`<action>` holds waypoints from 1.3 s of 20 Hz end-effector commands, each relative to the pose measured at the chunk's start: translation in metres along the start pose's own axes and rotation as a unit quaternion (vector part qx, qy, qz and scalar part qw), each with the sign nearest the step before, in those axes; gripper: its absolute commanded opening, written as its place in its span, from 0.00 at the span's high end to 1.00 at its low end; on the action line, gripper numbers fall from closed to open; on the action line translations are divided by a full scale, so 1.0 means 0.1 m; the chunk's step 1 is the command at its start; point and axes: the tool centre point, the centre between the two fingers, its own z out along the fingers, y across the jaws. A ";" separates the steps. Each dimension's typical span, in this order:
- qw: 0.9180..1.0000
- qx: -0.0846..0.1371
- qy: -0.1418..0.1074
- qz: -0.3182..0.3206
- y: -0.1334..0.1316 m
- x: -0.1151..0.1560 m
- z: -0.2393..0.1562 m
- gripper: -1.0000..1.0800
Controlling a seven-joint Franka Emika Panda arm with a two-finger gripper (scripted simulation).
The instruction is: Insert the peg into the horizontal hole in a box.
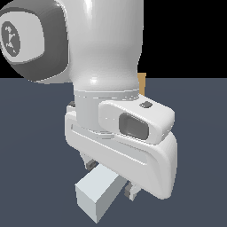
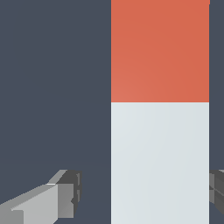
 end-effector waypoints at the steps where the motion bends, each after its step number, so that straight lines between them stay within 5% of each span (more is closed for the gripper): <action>1: 1.000 -0.001 0.000 0.000 0.01 0.01 0.04 0.04; 2: 1.000 -0.001 0.000 0.000 0.01 0.01 0.04 0.04; 3: 1.000 -0.001 0.000 0.000 0.01 0.01 0.04 1.00; 17: 1.000 -0.001 0.000 -0.009 0.03 0.05 0.01 1.00; 26: 0.995 -0.001 -0.001 -0.101 0.12 0.47 -0.21 1.00</action>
